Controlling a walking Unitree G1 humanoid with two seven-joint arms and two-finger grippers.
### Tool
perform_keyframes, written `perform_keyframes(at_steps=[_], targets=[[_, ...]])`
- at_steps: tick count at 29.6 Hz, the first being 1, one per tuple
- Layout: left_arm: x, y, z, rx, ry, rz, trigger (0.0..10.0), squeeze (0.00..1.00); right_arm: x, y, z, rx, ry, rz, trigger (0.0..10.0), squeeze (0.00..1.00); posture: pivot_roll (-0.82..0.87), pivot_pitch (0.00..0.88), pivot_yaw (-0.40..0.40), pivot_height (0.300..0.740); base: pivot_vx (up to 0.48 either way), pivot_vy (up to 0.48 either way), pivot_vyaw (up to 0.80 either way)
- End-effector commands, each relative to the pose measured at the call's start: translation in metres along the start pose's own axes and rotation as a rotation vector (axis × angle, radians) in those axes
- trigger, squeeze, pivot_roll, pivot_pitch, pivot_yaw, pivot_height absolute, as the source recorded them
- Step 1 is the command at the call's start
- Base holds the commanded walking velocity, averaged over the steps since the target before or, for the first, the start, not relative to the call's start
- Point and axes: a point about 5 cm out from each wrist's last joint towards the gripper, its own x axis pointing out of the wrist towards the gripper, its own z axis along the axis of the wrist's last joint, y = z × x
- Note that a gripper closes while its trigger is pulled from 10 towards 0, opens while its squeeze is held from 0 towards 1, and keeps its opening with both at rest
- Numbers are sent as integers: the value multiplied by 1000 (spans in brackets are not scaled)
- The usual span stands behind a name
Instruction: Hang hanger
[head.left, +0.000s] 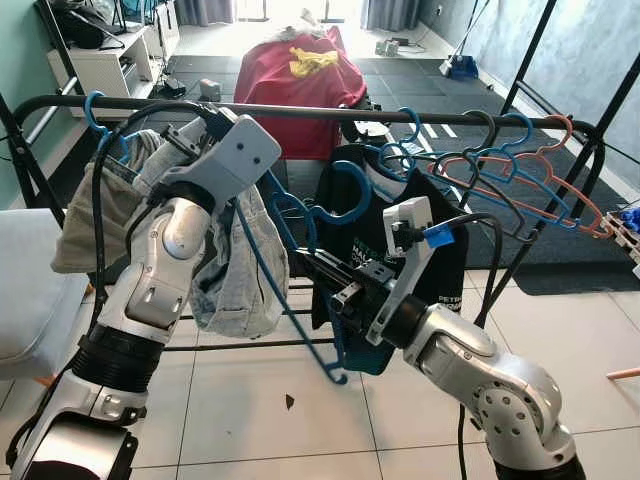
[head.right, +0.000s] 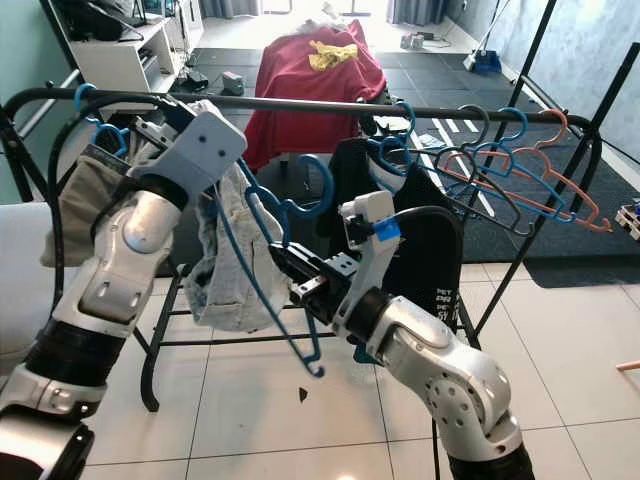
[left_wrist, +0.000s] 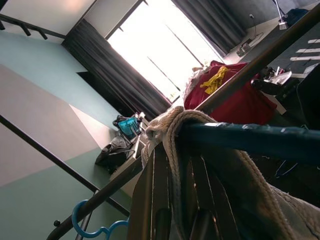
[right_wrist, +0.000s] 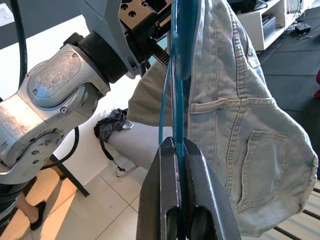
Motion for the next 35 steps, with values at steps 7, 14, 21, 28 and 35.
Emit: perform_keyframes(at_steps=[7,14,21,28,35], targets=[[0,1,7,-51,-26,0,9608,0,-2,-2,3,-8,-12,-3,0,0,-78,79,-24,740,0,0,0],[3,7,-12,-36,30,6,10000,0,-14,1,3,-12,-4,31,0,0,-82,81,-21,740,0,0,0],[7,19,-26,16,61,30,10000,0,-31,4,-3,-9,23,41,0,0,-93,86,-16,740,0,0,0],[8,18,-18,-2,25,38,10000,0,-33,0,-2,-21,21,20,0,0,-92,82,-14,740,0,0,0],[9,25,-1,-71,-61,93,10000,1000,-28,1,2,-55,3,39,0,0,-86,80,-14,740,0,0,0]])
